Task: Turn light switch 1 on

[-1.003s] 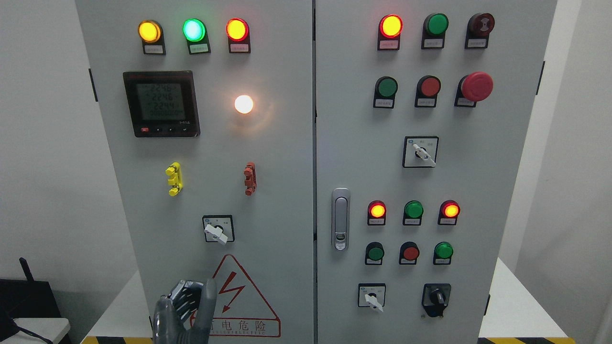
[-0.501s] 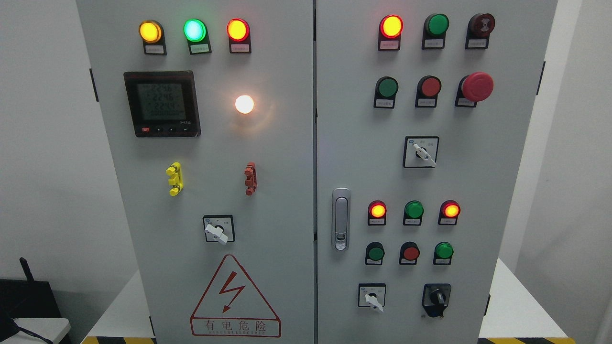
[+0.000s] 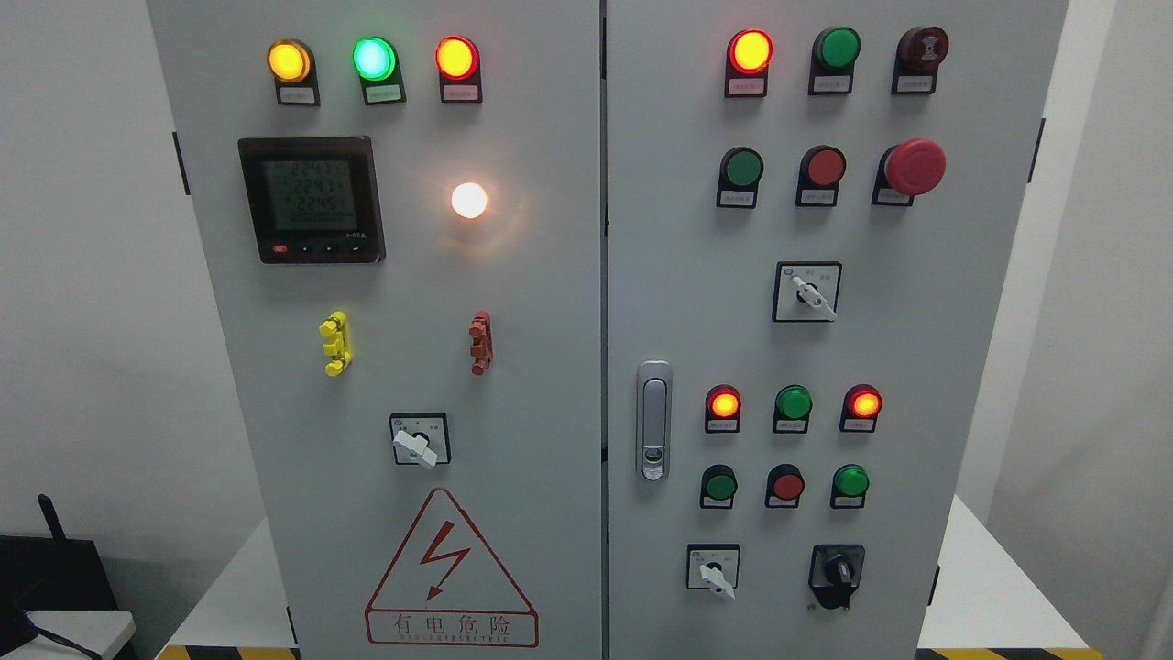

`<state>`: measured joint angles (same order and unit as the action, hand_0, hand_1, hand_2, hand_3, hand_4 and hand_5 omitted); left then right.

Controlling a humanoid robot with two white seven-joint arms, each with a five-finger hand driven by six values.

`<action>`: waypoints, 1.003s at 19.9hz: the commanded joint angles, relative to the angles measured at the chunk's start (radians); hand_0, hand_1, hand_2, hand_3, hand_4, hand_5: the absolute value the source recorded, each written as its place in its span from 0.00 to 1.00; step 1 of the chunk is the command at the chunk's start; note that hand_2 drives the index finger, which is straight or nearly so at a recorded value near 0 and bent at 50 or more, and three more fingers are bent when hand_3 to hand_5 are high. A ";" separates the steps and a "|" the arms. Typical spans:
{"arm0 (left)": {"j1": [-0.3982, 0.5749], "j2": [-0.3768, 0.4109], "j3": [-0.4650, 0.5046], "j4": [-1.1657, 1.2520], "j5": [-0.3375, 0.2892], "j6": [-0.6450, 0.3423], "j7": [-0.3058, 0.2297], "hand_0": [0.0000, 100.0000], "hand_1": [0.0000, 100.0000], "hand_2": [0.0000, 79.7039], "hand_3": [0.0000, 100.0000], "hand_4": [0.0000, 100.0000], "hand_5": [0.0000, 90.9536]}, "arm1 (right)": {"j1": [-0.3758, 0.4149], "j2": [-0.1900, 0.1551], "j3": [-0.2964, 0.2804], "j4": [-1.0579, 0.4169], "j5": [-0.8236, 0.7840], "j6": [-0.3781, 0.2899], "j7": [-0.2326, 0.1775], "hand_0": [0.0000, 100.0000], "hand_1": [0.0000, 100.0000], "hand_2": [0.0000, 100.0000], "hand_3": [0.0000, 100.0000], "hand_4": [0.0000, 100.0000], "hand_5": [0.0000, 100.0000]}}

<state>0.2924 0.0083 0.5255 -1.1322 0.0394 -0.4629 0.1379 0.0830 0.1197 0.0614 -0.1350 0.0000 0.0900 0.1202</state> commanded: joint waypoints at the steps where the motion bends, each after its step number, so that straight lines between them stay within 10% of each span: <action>1: 0.062 0.044 0.133 0.633 -0.015 -0.003 -0.007 0.42 0.16 0.19 0.25 0.32 0.05 | 0.000 0.000 0.000 0.000 -0.017 0.001 -0.001 0.12 0.39 0.00 0.00 0.00 0.00; 8: -0.042 0.061 -0.165 1.067 -0.019 0.010 -0.011 0.48 0.16 0.10 0.16 0.24 0.02 | 0.000 0.000 0.000 0.000 -0.017 0.001 -0.001 0.12 0.39 0.00 0.00 0.00 0.00; 13: -0.108 0.018 -0.376 1.122 -0.019 0.245 -0.030 0.48 0.15 0.00 0.03 0.13 0.00 | 0.000 0.000 0.000 0.000 -0.017 0.001 -0.001 0.12 0.39 0.00 0.00 0.00 0.00; 20: -0.173 0.004 -0.487 1.121 -0.021 0.357 -0.021 0.50 0.07 0.00 0.00 0.00 0.00 | 0.000 0.000 0.000 0.000 -0.018 0.001 -0.001 0.12 0.39 0.00 0.00 0.00 0.00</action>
<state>0.1754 0.0225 0.2517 -0.2332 0.0009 -0.1541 0.1092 0.0829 0.1197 0.0614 -0.1350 0.0000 0.0900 0.1202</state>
